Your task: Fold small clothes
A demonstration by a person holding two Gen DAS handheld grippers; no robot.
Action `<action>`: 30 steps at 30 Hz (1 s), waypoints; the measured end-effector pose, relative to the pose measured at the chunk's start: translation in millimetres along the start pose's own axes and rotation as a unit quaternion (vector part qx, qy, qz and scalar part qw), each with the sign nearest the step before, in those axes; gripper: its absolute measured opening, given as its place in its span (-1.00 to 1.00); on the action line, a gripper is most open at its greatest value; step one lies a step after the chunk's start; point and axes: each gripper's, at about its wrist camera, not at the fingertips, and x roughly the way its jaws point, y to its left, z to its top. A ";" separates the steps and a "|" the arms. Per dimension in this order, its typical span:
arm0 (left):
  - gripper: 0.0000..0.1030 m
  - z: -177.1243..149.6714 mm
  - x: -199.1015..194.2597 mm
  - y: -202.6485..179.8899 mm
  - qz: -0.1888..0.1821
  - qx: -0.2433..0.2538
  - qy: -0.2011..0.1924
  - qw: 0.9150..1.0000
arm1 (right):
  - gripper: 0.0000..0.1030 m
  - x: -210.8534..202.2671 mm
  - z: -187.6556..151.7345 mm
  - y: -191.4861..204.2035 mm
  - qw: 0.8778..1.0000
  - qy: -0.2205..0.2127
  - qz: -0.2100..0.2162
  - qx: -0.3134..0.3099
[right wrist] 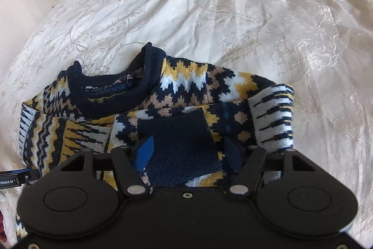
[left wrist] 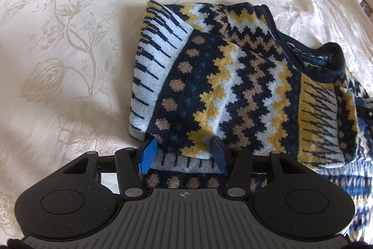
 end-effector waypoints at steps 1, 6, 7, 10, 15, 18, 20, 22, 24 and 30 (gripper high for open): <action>-0.03 -0.4 0.0 0.1 0.001 0.000 0.000 1.000 | 0.21 -1.6 -0.2 0.4 1.000 0.001 -0.001 0.001; -0.03 0.5 0.1 -0.4 0.002 0.001 0.001 1.000 | -0.29 -10.6 -5.2 7.1 1.000 0.001 -0.002 -0.014; -0.03 0.9 0.0 -0.8 0.002 0.002 0.001 1.000 | -0.53 -11.2 -6.1 7.7 1.000 0.003 0.002 -0.015; -0.03 1.3 0.0 -0.8 0.002 0.002 0.002 1.000 | -0.81 -15.8 -7.5 8.8 1.000 0.001 0.006 -0.012; -0.03 0.4 -0.6 -0.4 0.002 0.002 0.001 1.000 | -0.87 -28.9 -6.1 8.9 1.000 -0.015 0.023 -0.009; -0.03 0.8 -0.8 -1.1 0.003 0.003 0.003 1.000 | -0.88 -33.9 -4.9 7.8 0.999 -0.023 0.022 -0.007; -0.03 0.7 -1.8 -1.7 0.004 0.003 0.002 1.000 | -0.88 -38.6 -5.0 6.5 0.999 -0.032 0.019 -0.009; -0.03 0.4 -6.2 -2.5 0.005 0.001 -0.003 1.000 | -0.88 -44.9 -5.4 5.1 0.999 -0.039 0.016 -0.011; -0.03 -1.4 -12.3 -2.7 0.004 -0.004 -0.012 1.000 | -0.89 -53.4 -6.2 2.9 0.999 -0.049 0.013 -0.010; -0.03 -2.2 -32.2 -11.3 -0.003 0.004 -0.054 0.999 | -0.89 -70.4 -8.0 -14.9 0.998 -0.063 -0.028 0.006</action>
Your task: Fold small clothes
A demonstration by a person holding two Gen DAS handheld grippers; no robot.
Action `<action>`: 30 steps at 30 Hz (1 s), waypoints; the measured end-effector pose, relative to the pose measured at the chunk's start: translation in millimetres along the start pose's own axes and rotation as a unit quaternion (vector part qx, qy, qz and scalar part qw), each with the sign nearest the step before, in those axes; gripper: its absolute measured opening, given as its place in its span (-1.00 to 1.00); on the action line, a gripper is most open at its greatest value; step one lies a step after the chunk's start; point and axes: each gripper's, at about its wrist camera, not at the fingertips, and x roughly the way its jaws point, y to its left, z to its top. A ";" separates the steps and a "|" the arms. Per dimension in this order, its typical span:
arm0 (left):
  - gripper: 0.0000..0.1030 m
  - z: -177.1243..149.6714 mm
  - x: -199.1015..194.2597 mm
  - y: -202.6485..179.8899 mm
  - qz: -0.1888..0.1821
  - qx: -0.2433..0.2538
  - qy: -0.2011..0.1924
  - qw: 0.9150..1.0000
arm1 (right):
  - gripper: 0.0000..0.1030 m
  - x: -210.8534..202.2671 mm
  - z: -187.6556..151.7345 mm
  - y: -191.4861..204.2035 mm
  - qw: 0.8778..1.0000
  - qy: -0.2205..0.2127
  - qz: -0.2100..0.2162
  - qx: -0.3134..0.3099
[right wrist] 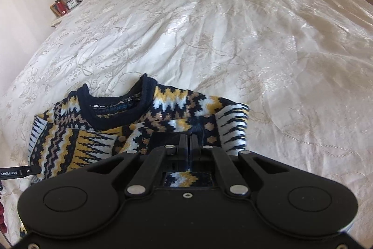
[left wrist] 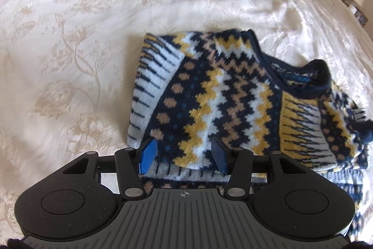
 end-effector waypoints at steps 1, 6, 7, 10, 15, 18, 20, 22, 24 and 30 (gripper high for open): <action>-0.02 0.8 -0.9 -1.4 -0.001 0.002 -0.005 1.000 | -0.89 1.2 -0.6 -3.9 1.000 0.003 -0.010 0.004; -0.02 4.9 11.0 -9.9 0.003 0.009 0.004 1.000 | -0.90 20.1 -9.5 -15.2 0.999 0.034 -0.037 0.015; -0.02 3.5 14.1 -8.6 0.009 0.013 0.009 1.000 | -0.90 25.2 -12.4 -14.3 0.998 0.045 -0.042 0.008; -0.01 -0.3 26.4 -7.1 0.024 0.024 0.032 0.999 | -0.88 39.7 -25.7 -13.6 0.996 0.078 -0.048 -0.001; 0.05 -1.1 30.6 -6.4 0.021 0.037 0.040 0.998 | -0.82 44.8 -34.1 -25.4 0.995 0.079 -0.046 0.047; 0.14 -1.2 25.7 -3.7 0.003 0.040 0.039 0.998 | -0.23 36.6 -31.7 -27.8 0.995 0.068 -0.041 0.061; 0.40 -2.5 20.3 -2.2 -0.018 0.039 0.036 0.998 | 0.38 27.6 -31.7 -27.7 0.996 0.056 -0.028 0.065; 0.53 -6.6 12.6 -0.5 -0.033 0.041 0.034 0.998 | 0.54 18.2 -33.2 -25.0 0.997 0.045 -0.019 0.062; 0.57 -13.0 3.1 -0.4 -0.038 0.047 0.031 0.998 | 0.55 7.9 -37.4 -22.0 0.997 0.042 -0.013 0.056; 0.60 -37.7 -29.2 4.4 -0.038 0.051 0.023 0.998 | 0.72 -20.2 -62.7 -15.0 0.998 0.049 0.007 0.048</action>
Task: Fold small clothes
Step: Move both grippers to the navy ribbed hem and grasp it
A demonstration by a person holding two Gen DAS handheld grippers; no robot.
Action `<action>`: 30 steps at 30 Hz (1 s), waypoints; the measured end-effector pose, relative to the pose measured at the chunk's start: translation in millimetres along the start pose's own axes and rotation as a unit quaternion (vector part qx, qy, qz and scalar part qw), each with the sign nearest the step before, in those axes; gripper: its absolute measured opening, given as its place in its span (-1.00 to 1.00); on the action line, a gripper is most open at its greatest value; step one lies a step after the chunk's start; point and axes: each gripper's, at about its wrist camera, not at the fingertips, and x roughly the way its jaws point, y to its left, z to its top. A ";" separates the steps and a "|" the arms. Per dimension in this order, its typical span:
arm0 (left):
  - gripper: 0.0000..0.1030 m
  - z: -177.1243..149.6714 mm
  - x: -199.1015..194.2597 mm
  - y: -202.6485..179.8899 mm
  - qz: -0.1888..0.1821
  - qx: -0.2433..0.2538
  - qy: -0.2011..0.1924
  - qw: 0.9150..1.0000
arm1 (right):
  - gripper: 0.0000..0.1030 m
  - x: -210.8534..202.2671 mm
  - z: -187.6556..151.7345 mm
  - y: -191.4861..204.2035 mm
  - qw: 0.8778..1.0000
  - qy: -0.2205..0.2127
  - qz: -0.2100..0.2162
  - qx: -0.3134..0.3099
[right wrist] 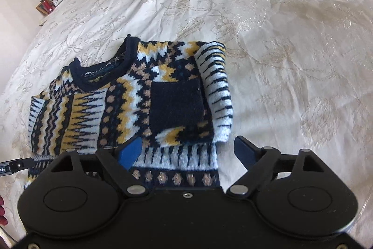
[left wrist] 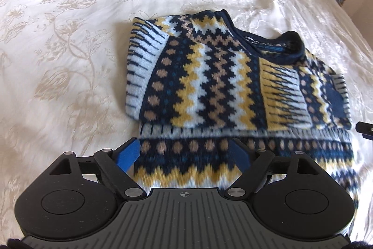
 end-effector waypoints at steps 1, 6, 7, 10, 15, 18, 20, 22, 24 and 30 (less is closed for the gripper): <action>0.61 -5.5 -5.2 0.6 -0.001 -0.001 0.000 1.000 | 0.72 -3.4 -5.2 1.2 1.000 0.001 0.003 -0.004; 0.79 -35.3 -24.0 1.7 -0.003 0.007 0.006 1.000 | 0.89 -20.6 -37.2 1.4 0.999 0.022 0.021 -0.015; 0.79 -43.2 -26.9 1.4 -0.004 0.011 0.009 1.000 | 0.89 -23.9 -45.2 0.7 0.999 0.028 0.023 -0.019; 0.79 -67.1 -33.5 0.6 -0.008 0.017 0.020 1.000 | 0.89 -32.6 -69.9 -0.4 0.998 0.047 0.024 -0.035; 0.79 -107.8 -44.6 1.2 -0.015 0.018 0.038 0.999 | 0.90 -47.6 -110.9 -5.7 0.995 0.076 0.034 -0.052; 0.79 -128.6 -51.1 2.4 -0.017 0.018 0.044 0.999 | 0.90 -54.0 -131.8 -8.2 0.993 0.093 0.040 -0.058; 0.79 -140.6 -55.7 3.9 -0.017 0.017 0.047 0.999 | 0.90 -57.8 -144.0 -8.6 0.992 0.103 0.047 -0.064; 0.79 -151.6 -59.1 4.7 -0.018 0.017 0.050 0.998 | 0.90 -60.3 -154.4 -8.2 0.990 0.113 0.054 -0.071; 0.79 -163.2 -61.3 3.2 -0.020 0.020 0.056 0.998 | 0.91 -61.9 -164.0 -6.6 0.988 0.122 0.059 -0.079; 0.79 -195.0 -56.2 -8.2 -0.028 0.048 0.078 0.995 | 0.96 -59.9 -184.4 1.8 0.982 0.140 0.081 -0.098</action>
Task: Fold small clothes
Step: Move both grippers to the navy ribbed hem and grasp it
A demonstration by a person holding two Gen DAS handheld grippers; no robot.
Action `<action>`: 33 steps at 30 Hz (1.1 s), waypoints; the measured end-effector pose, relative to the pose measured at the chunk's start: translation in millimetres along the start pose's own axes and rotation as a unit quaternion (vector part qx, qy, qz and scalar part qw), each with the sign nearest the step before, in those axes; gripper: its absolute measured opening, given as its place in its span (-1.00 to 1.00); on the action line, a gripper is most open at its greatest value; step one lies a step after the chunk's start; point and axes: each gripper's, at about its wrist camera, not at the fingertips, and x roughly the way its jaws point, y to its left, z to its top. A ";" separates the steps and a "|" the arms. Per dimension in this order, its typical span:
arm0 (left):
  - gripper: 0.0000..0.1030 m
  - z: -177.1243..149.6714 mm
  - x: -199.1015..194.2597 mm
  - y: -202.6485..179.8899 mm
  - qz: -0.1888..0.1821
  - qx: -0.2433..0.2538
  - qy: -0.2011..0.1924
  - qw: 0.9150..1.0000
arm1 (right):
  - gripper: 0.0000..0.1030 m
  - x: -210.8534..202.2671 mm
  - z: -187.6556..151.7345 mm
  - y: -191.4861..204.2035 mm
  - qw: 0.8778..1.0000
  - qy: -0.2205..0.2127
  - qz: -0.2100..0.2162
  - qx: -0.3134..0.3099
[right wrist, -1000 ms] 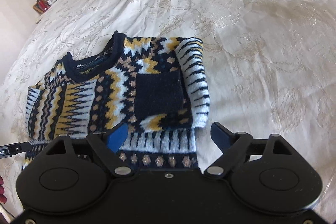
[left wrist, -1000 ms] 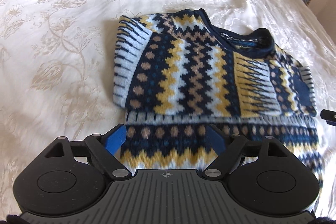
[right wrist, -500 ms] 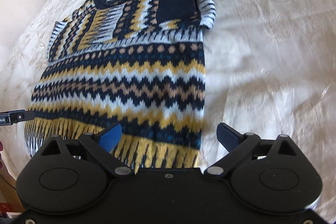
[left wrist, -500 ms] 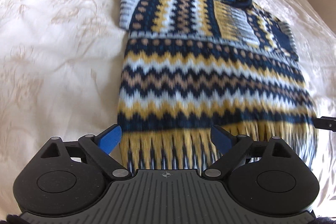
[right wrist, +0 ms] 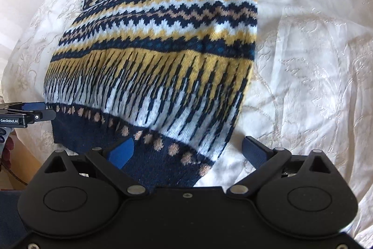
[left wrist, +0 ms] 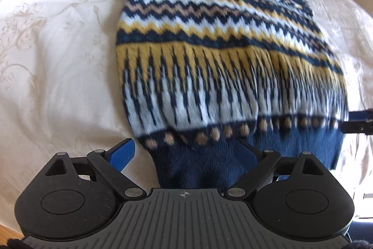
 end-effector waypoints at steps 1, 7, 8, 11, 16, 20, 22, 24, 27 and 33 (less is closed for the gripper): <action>0.79 -3.2 3.4 -1.4 0.000 0.001 0.004 1.000 | 0.96 2.3 -1.4 1.5 1.000 0.002 0.003 -0.002; 0.79 -11.1 21.6 -1.1 0.001 -0.019 0.019 1.000 | 1.00 19.3 -5.6 7.9 1.000 0.013 0.020 -0.015; 0.79 -11.2 24.1 -0.7 0.002 -0.023 0.020 1.000 | 1.00 22.1 -5.9 8.8 0.999 0.014 0.020 -0.020; 0.85 -10.3 30.6 0.1 0.001 -0.030 0.023 0.999 | 1.00 26.3 -6.0 7.5 0.999 0.011 0.022 -0.023; 0.98 -8.6 35.0 -3.5 0.000 -0.036 0.024 0.999 | 1.00 27.1 -8.3 -0.3 0.999 -0.007 0.036 -0.006; 0.98 -9.0 36.4 -9.4 0.008 -0.038 0.017 0.999 | 1.00 23.2 -18.7 0.5 0.999 -0.035 0.034 -0.011; 0.98 -9.7 35.6 -10.1 0.009 -0.039 0.015 0.999 | 1.00 23.7 -20.2 7.1 0.998 -0.029 0.023 -0.042; 0.98 -11.5 33.2 -9.7 0.006 -0.043 0.016 0.999 | 1.00 23.4 -18.2 12.6 0.998 -0.016 0.022 -0.056; 0.96 -10.0 32.0 -6.1 -0.003 -0.044 0.019 0.999 | 0.78 21.6 -20.4 10.9 0.998 -0.001 0.050 -0.038; 0.69 -12.8 25.2 3.5 -0.007 -0.048 0.004 0.999 | 0.35 25.4 -34.0 6.0 0.998 0.015 0.062 -0.004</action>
